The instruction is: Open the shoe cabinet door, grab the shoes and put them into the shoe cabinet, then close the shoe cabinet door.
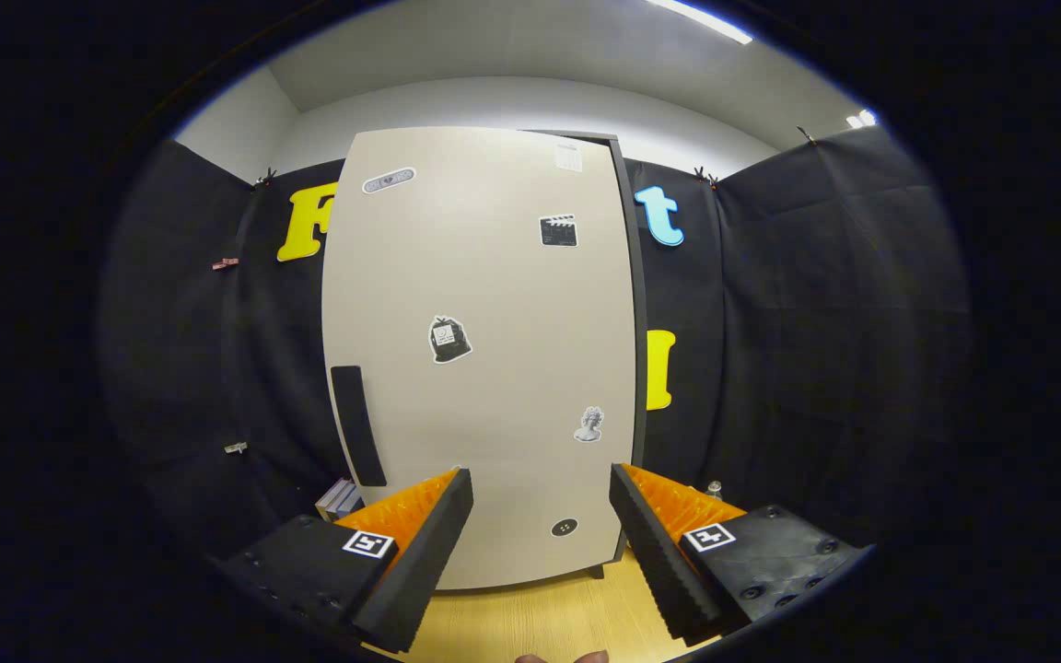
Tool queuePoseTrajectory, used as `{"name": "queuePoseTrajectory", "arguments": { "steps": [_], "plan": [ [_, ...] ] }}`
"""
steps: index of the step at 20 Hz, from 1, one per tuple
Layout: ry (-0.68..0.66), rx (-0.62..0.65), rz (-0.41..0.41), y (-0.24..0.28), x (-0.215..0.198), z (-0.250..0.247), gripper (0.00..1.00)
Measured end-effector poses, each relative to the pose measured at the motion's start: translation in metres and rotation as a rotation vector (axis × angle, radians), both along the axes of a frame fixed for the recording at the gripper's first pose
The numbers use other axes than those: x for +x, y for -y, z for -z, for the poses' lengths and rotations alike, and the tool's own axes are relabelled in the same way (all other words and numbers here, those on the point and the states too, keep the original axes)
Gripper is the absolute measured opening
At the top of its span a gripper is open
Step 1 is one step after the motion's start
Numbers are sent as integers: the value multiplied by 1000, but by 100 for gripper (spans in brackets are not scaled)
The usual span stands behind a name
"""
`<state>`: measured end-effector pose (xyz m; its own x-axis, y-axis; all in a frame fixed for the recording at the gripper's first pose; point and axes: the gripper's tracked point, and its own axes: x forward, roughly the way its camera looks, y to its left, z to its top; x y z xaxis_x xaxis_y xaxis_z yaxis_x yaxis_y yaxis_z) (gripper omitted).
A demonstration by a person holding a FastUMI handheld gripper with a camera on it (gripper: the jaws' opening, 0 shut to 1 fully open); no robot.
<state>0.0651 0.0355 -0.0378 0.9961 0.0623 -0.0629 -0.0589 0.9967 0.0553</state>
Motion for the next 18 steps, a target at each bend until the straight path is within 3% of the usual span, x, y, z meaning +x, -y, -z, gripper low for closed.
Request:
{"name": "queuePoseTrajectory", "arguments": {
  "steps": [18],
  "plan": [
    [1,2,-11,-1,1,2,98]
  ]
}}
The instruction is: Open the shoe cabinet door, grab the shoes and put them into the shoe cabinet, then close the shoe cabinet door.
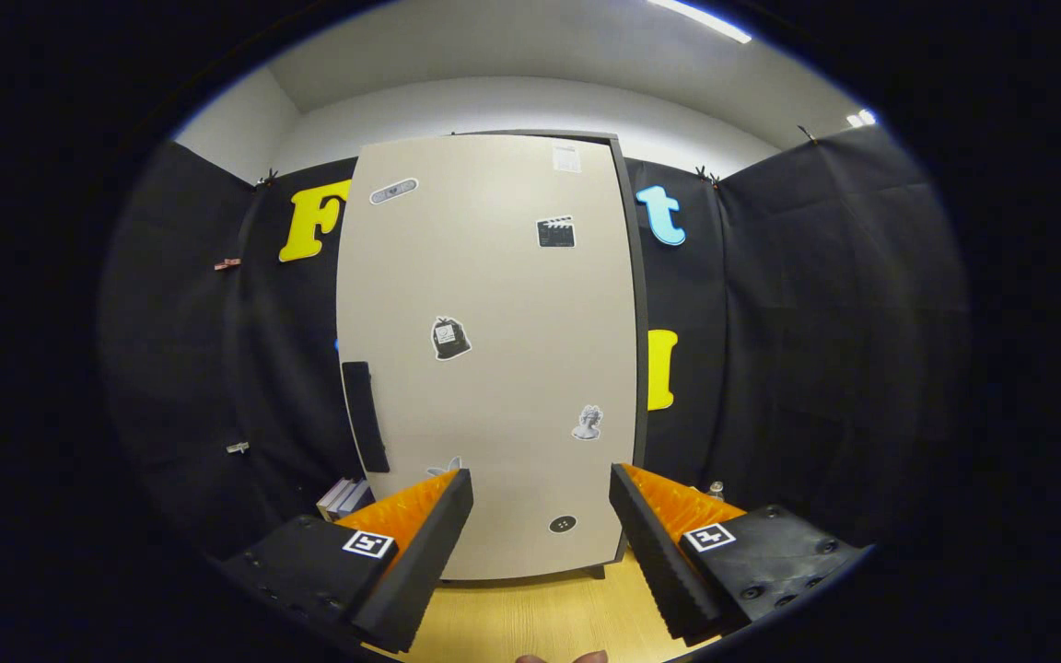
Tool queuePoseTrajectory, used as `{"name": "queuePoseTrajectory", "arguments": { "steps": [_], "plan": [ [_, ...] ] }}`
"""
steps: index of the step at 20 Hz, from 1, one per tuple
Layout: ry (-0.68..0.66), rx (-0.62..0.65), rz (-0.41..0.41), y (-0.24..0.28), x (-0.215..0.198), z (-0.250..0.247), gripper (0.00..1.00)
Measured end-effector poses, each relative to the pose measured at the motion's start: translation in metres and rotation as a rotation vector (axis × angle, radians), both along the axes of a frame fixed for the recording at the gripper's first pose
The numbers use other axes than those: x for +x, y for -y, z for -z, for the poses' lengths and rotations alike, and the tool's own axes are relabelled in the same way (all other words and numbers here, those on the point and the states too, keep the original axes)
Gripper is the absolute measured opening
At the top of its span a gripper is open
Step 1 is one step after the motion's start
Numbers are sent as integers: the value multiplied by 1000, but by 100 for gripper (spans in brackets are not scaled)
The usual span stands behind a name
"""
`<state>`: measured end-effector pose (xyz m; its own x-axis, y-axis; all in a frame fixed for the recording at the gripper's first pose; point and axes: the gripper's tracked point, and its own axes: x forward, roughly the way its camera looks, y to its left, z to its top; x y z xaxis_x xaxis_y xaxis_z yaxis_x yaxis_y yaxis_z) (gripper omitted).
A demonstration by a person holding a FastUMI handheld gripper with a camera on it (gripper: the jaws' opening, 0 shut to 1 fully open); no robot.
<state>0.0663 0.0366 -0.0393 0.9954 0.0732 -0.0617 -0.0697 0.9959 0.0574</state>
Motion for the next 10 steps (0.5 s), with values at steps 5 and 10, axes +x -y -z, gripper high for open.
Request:
{"name": "queuePoseTrajectory", "arguments": {
  "steps": [5,10],
  "plan": [
    [1,-2,-5,-2,0,0,98],
    [0,0,-6,-3,0,1,98]
  ]
}}
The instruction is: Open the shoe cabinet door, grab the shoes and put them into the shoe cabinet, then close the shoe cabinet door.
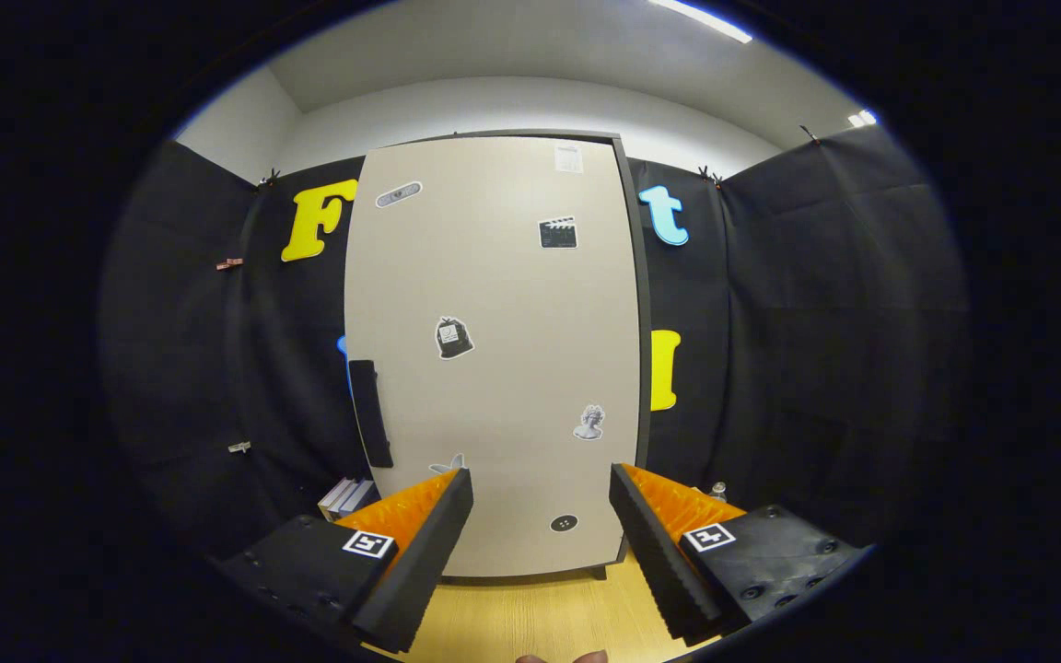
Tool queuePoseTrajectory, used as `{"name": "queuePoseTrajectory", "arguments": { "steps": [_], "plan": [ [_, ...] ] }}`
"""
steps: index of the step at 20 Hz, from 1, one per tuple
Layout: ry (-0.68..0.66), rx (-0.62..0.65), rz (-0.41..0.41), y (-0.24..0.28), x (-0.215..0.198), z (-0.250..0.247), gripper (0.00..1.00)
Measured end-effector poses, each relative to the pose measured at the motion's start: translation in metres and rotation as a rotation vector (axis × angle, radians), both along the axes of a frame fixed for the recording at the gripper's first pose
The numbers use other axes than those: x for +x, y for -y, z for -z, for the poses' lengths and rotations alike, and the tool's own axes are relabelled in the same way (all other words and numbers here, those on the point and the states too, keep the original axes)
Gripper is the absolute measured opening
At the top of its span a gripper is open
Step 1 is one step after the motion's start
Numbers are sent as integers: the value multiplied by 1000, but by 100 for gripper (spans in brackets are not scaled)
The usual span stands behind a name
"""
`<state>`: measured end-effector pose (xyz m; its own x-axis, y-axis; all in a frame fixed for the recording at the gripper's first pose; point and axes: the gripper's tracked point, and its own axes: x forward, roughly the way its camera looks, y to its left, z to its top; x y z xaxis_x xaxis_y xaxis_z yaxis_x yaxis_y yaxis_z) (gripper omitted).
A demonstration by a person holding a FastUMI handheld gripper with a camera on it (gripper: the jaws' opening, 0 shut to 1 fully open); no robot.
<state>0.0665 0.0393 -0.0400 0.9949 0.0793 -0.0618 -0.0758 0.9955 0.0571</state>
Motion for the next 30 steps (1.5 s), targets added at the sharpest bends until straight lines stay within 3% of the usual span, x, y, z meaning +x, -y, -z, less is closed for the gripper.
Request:
{"name": "queuePoseTrajectory", "arguments": {
  "steps": [30],
  "plan": [
    [12,-54,-16,-3,4,4,97]
  ]
}}
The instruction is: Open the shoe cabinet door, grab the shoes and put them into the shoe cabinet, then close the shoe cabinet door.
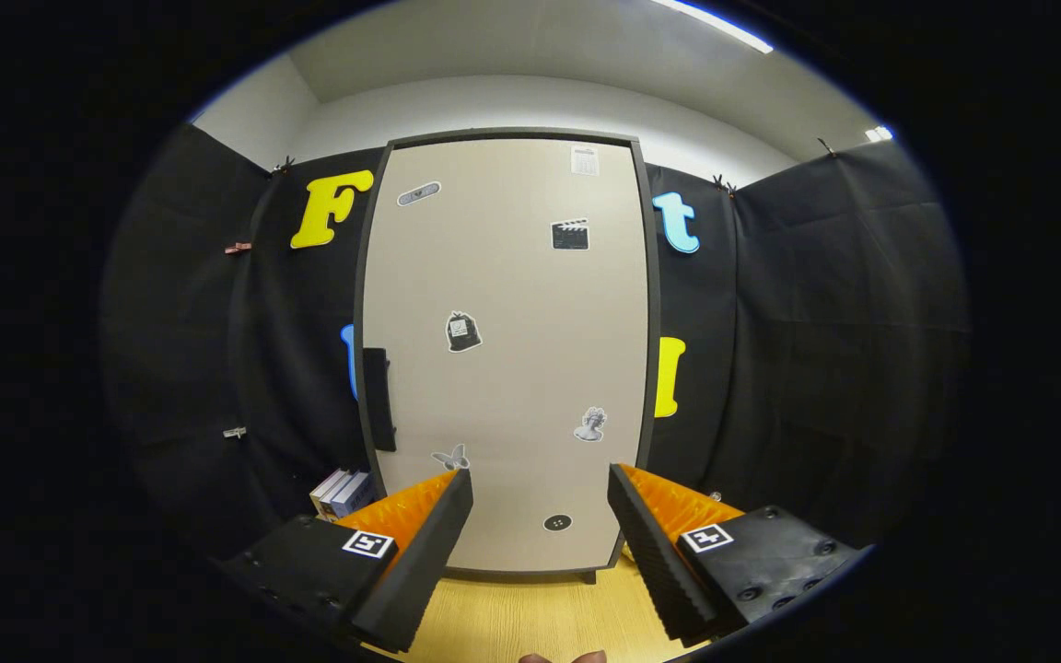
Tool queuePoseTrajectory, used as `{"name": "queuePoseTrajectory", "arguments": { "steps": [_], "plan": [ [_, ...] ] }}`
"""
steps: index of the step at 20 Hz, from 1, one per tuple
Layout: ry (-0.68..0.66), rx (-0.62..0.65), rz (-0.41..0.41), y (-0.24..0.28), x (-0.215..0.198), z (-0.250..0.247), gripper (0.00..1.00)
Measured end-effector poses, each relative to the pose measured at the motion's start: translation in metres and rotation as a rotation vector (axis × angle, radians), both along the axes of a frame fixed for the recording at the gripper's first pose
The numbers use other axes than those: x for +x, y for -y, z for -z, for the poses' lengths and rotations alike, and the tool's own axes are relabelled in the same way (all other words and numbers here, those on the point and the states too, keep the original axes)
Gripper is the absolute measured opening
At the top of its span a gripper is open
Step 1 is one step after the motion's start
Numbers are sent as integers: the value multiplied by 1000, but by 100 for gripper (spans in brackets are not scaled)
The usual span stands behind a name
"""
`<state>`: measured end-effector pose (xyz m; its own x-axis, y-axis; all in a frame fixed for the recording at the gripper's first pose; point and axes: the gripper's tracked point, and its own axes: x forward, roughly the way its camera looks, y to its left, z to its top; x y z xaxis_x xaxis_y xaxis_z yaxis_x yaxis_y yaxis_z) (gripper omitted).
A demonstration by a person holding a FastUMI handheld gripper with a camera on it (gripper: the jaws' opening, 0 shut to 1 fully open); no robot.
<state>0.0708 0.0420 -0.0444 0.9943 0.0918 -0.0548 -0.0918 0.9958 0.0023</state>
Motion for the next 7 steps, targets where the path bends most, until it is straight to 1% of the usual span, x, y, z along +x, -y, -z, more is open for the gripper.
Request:
{"name": "queuePoseTrajectory", "arguments": {
  "steps": [7],
  "plan": [
    [3,8,-2,0,1,-1,97]
  ]
}}
